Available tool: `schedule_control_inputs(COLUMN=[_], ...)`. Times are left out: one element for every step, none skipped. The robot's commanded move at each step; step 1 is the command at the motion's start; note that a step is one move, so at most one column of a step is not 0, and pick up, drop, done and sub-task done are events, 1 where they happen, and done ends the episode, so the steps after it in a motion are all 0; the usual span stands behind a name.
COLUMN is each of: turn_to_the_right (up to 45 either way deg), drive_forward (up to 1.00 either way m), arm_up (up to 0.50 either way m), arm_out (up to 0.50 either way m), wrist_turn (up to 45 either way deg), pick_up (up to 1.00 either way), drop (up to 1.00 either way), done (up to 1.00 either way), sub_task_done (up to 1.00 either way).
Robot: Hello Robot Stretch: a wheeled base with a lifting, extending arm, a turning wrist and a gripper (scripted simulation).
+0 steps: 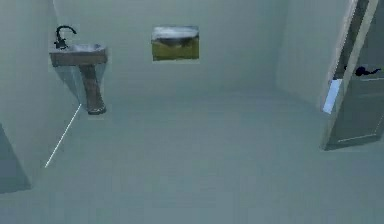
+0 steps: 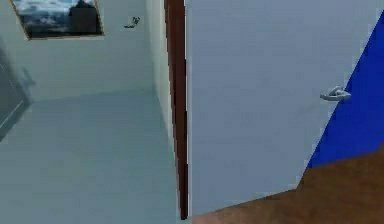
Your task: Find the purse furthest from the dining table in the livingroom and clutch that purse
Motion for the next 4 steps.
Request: schedule_control_inputs(turn_to_the_right=[24.0, 0.0, 0.0, 0.0], drive_forward=[0.00, 1.00, 1.00, 0.25], arm_up=[0.00, 0.00, 0.00, 0.00], arm_out=[0.00, 0.00, 0.00, 0.00], wrist_turn=[0.0, 0.0, 0.0, 0.0], pick_up=[0.00, 0.00, 0.00, 0.00], drop=[0.00, 0.00, 0.00, 0.00], done=[0.00, 0.00, 0.00, 0.00], sub_task_done=[0.00, 0.00, 0.00, 0.00])
